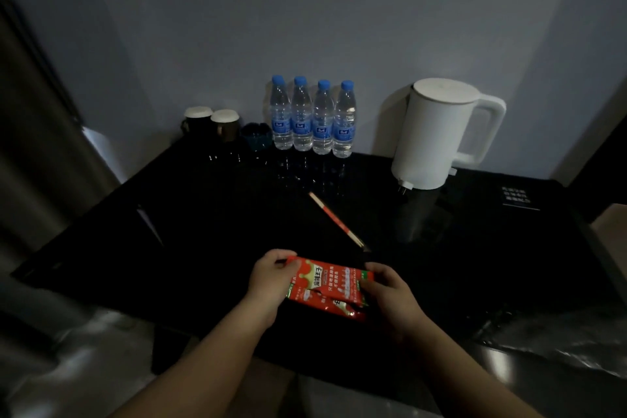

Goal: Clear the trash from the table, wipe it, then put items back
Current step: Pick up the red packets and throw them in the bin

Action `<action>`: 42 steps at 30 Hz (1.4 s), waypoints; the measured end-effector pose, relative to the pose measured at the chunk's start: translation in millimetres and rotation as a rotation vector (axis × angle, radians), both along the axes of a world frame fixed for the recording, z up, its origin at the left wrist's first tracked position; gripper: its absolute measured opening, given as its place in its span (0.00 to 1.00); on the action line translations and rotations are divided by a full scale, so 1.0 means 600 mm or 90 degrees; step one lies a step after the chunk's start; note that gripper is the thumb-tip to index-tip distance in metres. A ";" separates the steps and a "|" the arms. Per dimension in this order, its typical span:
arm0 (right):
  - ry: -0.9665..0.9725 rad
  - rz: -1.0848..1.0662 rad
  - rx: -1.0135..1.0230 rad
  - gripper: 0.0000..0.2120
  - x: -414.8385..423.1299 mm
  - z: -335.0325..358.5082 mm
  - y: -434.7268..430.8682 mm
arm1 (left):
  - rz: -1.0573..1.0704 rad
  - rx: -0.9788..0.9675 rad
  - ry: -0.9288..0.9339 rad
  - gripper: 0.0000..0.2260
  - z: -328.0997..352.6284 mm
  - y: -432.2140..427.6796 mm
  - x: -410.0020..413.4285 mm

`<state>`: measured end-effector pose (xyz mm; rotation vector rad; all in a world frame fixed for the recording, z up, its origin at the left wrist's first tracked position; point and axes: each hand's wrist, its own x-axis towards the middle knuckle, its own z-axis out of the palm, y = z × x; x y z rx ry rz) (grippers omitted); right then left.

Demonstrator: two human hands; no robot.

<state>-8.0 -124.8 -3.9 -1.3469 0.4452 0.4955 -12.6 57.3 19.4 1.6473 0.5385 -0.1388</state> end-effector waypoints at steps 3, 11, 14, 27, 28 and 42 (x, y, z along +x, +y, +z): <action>-0.044 -0.018 -0.014 0.15 -0.044 -0.003 -0.020 | 0.014 -0.007 0.000 0.05 -0.001 -0.022 -0.044; -0.010 -0.033 -0.003 0.05 -0.179 0.005 -0.084 | 0.053 0.010 -0.023 0.04 -0.027 -0.102 -0.157; 0.003 -0.027 -0.019 0.07 -0.228 0.010 -0.116 | 0.078 0.005 -0.016 0.05 -0.035 -0.147 -0.205; -0.064 -0.151 -0.030 0.16 -0.278 0.010 -0.361 | -0.046 0.037 0.020 0.07 0.005 -0.386 -0.243; -0.063 -0.156 -0.020 0.15 -0.269 0.010 -0.394 | -0.051 0.037 0.024 0.06 0.003 -0.416 -0.232; -0.055 -0.225 -0.071 0.12 -0.099 -0.026 -0.906 | -0.105 0.059 0.058 0.10 -0.044 -0.929 -0.048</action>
